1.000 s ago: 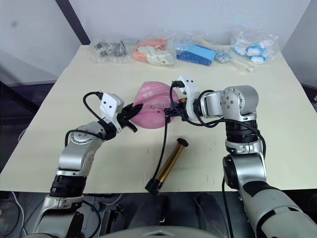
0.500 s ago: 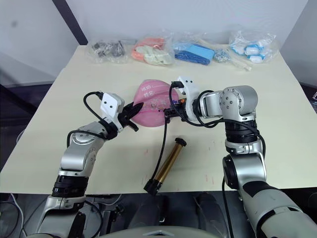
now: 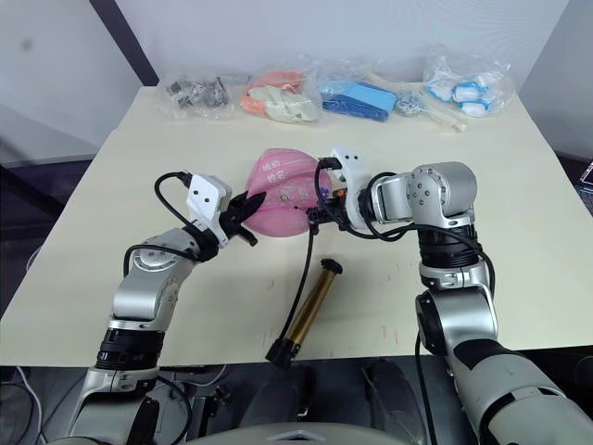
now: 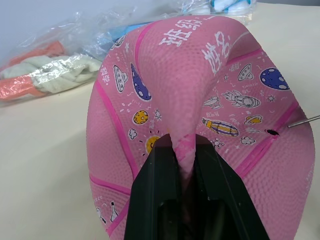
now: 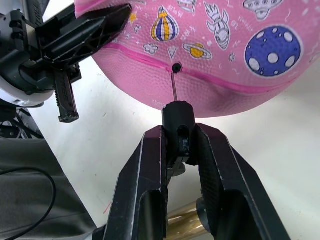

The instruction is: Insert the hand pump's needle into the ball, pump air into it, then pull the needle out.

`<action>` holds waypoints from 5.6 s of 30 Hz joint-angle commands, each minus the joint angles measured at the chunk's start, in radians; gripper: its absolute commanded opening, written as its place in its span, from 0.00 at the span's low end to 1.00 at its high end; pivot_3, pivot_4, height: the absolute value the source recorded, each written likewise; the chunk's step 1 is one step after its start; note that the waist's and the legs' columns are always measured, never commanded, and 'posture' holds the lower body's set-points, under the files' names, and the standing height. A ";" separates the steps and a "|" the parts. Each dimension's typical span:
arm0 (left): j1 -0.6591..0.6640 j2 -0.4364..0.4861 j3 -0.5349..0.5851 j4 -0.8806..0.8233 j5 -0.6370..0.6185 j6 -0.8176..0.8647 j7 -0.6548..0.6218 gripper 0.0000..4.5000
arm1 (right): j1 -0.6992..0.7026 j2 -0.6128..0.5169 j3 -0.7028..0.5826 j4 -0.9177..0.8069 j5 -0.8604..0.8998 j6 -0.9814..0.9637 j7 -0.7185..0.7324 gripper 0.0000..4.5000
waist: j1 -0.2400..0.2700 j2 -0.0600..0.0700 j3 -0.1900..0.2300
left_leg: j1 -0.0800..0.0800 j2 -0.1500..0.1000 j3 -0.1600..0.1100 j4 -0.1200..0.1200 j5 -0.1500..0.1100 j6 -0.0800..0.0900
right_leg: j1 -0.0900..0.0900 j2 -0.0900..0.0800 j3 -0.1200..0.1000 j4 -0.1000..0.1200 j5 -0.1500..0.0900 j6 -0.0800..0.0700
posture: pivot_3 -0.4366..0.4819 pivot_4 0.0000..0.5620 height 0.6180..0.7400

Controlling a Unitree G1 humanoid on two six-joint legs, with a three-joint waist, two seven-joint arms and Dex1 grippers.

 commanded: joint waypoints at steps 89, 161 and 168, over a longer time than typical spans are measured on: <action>0.034 0.014 -0.012 0.048 0.024 -0.162 -0.053 0.01 | -0.251 -0.044 0.130 0.402 0.197 0.007 -0.147 0.08 | -0.003 0.000 0.000 | 0.002 0.001 0.002 0.000 0.000 0.000 | -0.001 0.000 0.001 0.005 0.000 0.000 | 0.48 0.27 1.00; 0.046 -0.003 -0.032 0.125 0.028 -0.235 -0.077 0.01 | -0.471 -0.077 0.374 0.522 0.004 0.007 0.194 0.08 | 0.001 0.000 0.000 | 0.001 0.001 0.000 0.000 0.000 0.001 | -0.001 -0.001 0.000 0.003 0.000 0.000 | 0.48 0.27 1.00; 0.047 -0.004 -0.031 0.125 0.029 -0.234 -0.075 0.01 | -0.467 -0.074 0.377 0.514 -0.010 0.007 0.210 0.08 | 0.001 0.000 0.000 | 0.001 0.001 0.000 0.000 0.000 0.001 | -0.001 -0.001 0.000 0.003 0.000 0.000 | 0.48 0.27 1.00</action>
